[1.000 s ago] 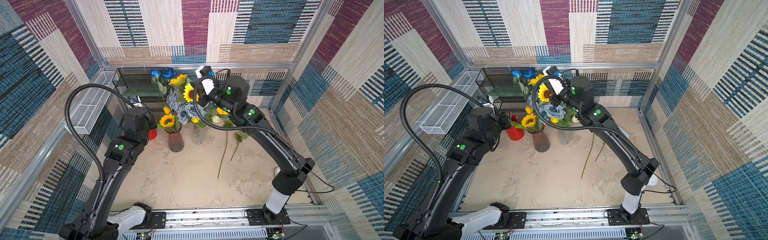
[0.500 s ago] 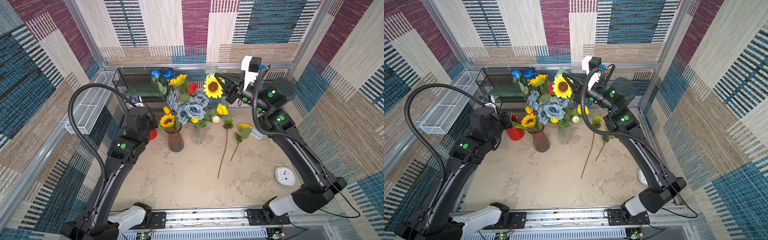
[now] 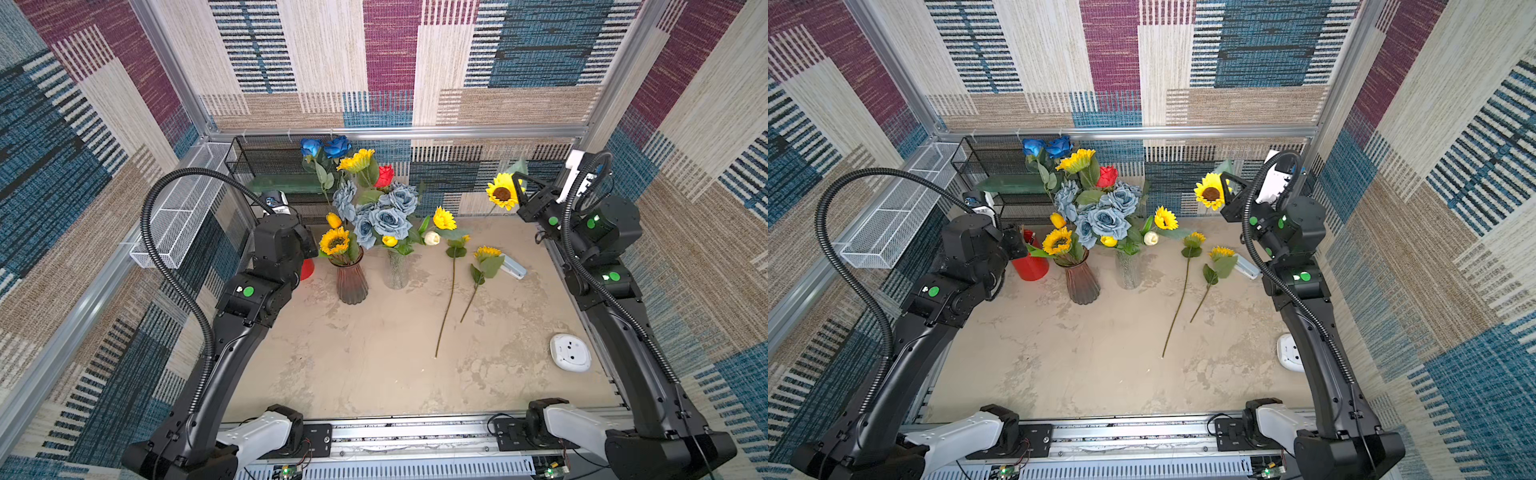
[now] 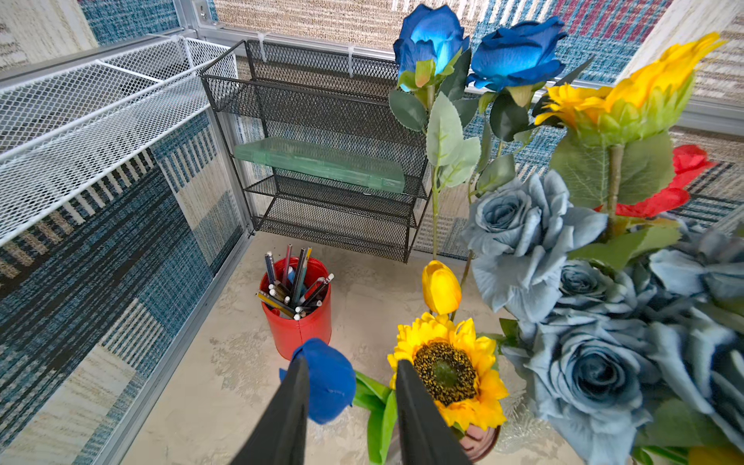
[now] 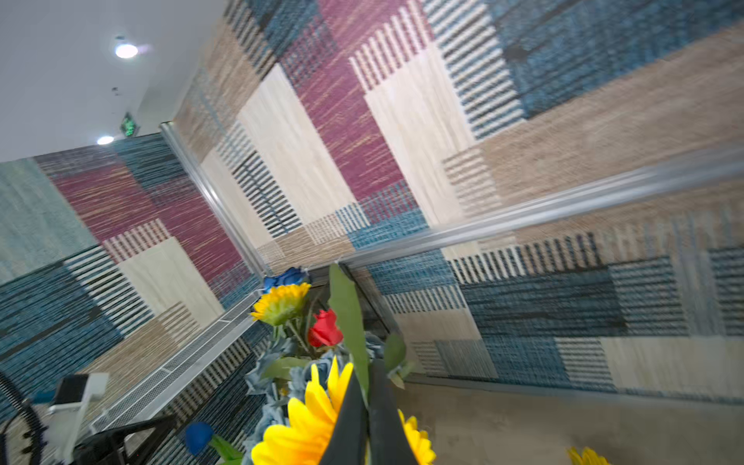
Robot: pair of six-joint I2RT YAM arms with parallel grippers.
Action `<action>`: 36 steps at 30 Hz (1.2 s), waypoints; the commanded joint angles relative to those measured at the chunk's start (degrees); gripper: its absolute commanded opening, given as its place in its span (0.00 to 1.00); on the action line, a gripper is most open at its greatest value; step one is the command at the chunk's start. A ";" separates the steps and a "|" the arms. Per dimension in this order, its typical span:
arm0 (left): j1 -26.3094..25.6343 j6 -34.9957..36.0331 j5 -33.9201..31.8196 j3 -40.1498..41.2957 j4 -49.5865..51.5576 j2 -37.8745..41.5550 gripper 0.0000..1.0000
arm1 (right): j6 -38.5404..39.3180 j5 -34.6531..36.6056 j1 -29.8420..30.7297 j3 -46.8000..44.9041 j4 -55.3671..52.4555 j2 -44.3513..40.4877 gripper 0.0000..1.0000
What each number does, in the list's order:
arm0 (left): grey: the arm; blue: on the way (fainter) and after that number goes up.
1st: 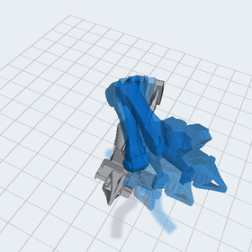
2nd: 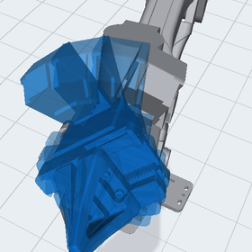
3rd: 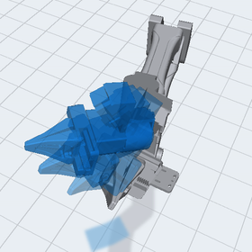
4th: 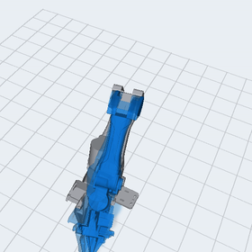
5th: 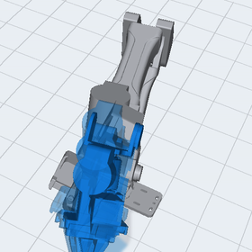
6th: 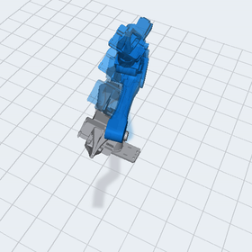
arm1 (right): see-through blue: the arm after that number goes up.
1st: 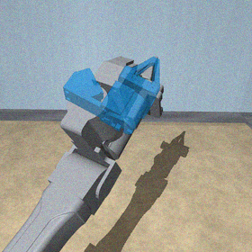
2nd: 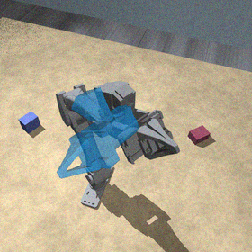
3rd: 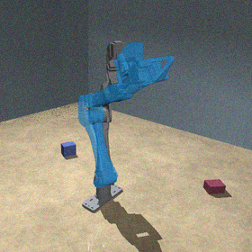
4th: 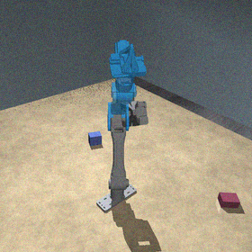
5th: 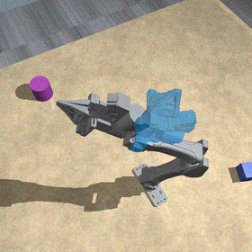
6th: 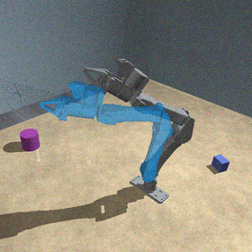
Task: Pick out yellow flowers from the vase
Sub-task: Place the flower at the center of the board.
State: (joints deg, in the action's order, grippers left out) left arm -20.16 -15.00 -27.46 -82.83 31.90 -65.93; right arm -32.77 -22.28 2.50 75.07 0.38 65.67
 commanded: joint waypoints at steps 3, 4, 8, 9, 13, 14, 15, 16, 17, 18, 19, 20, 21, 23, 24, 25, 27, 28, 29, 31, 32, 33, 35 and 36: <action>0.04 0.47 1.85 0.54 -2.03 0.19 0.38 | -11.83 -8.84 -6.62 -8.42 2.52 1.91 0.00; 0.04 0.67 2.06 0.72 -2.03 0.19 0.38 | -12.30 -10.17 -7.26 -9.59 2.54 2.78 0.00; 0.04 0.97 1.54 1.25 -1.84 0.72 0.38 | -10.57 -15.45 -8.68 -9.94 -2.36 8.46 0.00; 0.04 1.03 1.45 1.50 -1.95 0.88 0.39 | -10.03 -16.67 -8.83 -10.30 -2.97 10.16 0.00; 0.05 1.07 1.45 1.88 -2.72 1.24 0.39 | -9.86 -18.84 -9.27 -12.45 -1.59 17.25 0.00; 0.04 1.07 1.53 1.88 -2.72 1.16 0.39 | -9.92 -19.07 -9.36 -12.82 -0.60 18.87 0.00; 0.04 1.04 1.54 1.79 -2.51 1.09 0.39 | -10.28 -19.06 -9.36 -13.20 0.59 20.63 0.00; 0.04 1.07 1.56 1.79 -2.40 1.07 0.39 | -10.77 -19.51 -9.36 -13.33 1.96 22.27 0.00; 0.04 1.10 1.54 1.80 -2.29 1.15 0.39 | -10.93 -20.73 -9.19 -12.59 2.82 24.73 0.00; 0.04 1.12 1.47 1.79 -2.28 1.16 0.39 | -10.30 -21.34 -8.98 -10.71 1.79 27.50 0.00; 0.09 1.05 1.49 1.79 -2.36 1.16 0.39 | -9.56 -21.57 -8.66 -9.25 0.93 29.54 0.00; 0.04 1.05 1.70 1.79 -2.37 1.15 0.39 | -9.07 -21.15 -8.14 -8.07 0.60 31.48 0.00; 0.06 1.08 1.88 1.79 -2.31 1.10 0.39 | -8.45 -20.10 -7.71 -6.96 -0.05 33.19 0.00; 0.04 0.96 2.13 1.64 -2.09 1.10 0.39 | -7.06 -18.59 -7.13 -4.92 -1.80 36.22 0.00; 0.04 1.05 2.15 1.69 -2.11 1.07 0.39 | -6.57 -17.94 -6.91 -4.10 -2.61 37.60 0.00; 0.04 1.11 2.24 1.70 -2.11 1.15 0.40 | -6.26 -17.84 -6.81 -3.44 -3.26 38.77 0.00; 0.04 1.46 2.32 1.87 -2.26 1.32 0.44 | -4.94 -17.14 -6.25 -1.92 -5.35 40.74 0.00; 0.04 1.63 2.33 1.92 -2.37 1.46 0.45 | -3.87 -15.57 -5.95 -1.17 -7.01 41.38 0.00; 0.04 1.65 2.33 2.12 -2.50 1.59 0.46 | -3.05 -14.00 -5.76 -0.62 -8.40 41.89 0.00; 0.04 1.74 2.39 2.23 -2.63 1.77 0.46 | -2.30 -12.27 -5.83 -0.33 -9.92 42.99 0.00; 0.04 1.88 2.41 2.23 -2.68 1.78 0.46 | -2.03 -11.87 -5.85 -0.02 -10.91 43.63 0.00; 0.04 1.91 2.50 2.23 -2.72 1.77 0.46 | -1.60 -11.60 -5.84 0.80 -12.43 44.45 0.00; 0.04 1.92 2.41 2.23 -2.80 1.61 0.46 | -0.37 -11.43 -5.55 2.04 -14.32 45.85 0.06; 0.04 1.91 2.41 2.15 -2.76 1.53 0.46 | -0.21 -11.01 -5.41 1.98 -14.35 45.91 0.16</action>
State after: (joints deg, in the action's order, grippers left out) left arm -20.16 -14.37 -25.19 -80.73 31.31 -64.36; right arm -35.53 -35.46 -3.18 76.23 -10.68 110.91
